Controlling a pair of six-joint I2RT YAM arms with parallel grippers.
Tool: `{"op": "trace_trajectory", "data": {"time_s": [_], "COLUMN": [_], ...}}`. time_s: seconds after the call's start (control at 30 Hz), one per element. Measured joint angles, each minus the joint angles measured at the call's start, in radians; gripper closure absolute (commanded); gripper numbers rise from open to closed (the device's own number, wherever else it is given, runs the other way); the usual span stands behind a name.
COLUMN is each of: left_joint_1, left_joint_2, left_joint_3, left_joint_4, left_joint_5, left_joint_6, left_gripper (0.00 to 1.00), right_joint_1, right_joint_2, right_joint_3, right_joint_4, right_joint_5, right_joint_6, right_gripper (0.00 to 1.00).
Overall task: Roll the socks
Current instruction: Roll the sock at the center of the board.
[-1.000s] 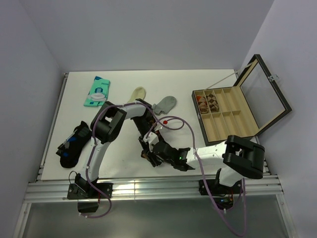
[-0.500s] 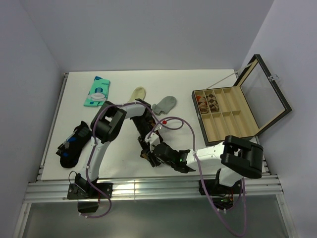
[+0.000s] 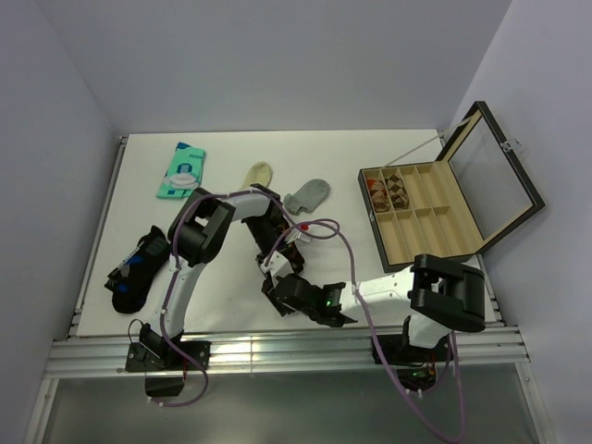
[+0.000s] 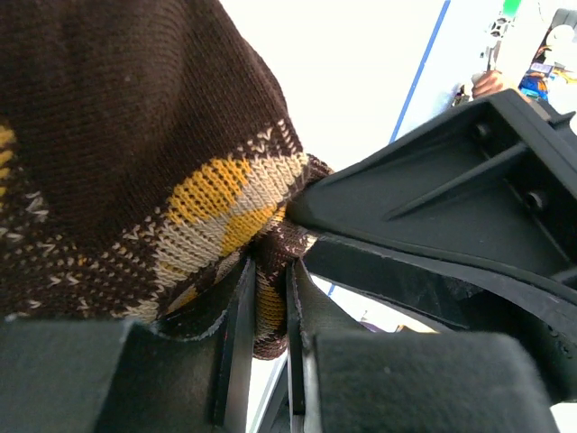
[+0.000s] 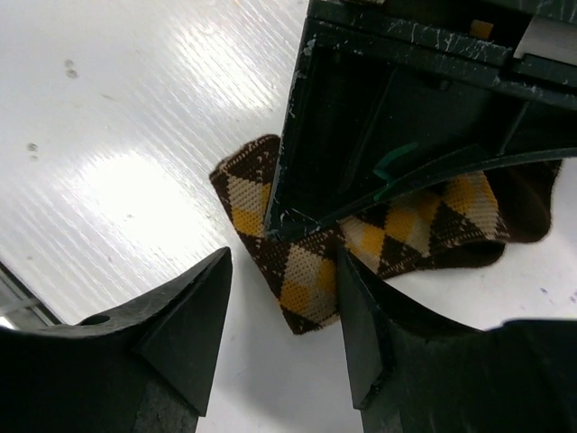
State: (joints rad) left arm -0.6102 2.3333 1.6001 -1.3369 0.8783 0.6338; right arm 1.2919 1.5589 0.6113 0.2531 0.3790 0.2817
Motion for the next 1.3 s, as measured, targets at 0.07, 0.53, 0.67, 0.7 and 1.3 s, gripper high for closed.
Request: {"op": "trace_trajectory", "data": {"time_s": [0.07,0.53,0.67,0.7,1.3], "left_joint_1": [0.0,0.0,0.003,0.005,0.113], "left_joint_2": [0.0,0.0,0.0,0.0,-0.114], "left_joint_3": [0.0,0.0,0.0,-0.001,-0.09], "left_joint_4": [0.001,0.002,0.001,0.001,0.16], "left_joint_5": [-0.001,-0.005,-0.006,-0.006,0.006], "left_joint_6": [-0.004,-0.017,-0.016,-0.017,-0.122], "left_gripper": [0.85,0.82,0.73,0.72,0.6], "right_joint_1": [0.014,0.072,0.082,0.086,0.031], "right_joint_2": [0.005,0.114,0.146,0.15,0.074], "right_joint_3": [0.024,0.155,0.182,0.187,0.088], "right_joint_4": [-0.047,-0.224,-0.238,-0.241,-0.109], "right_joint_5": [0.027,0.182,0.216,0.224,0.122], "right_joint_6": [-0.007,-0.05,-0.065,-0.067,-0.005], "right_gripper": [0.43,0.54,0.79,0.79,0.81]}}
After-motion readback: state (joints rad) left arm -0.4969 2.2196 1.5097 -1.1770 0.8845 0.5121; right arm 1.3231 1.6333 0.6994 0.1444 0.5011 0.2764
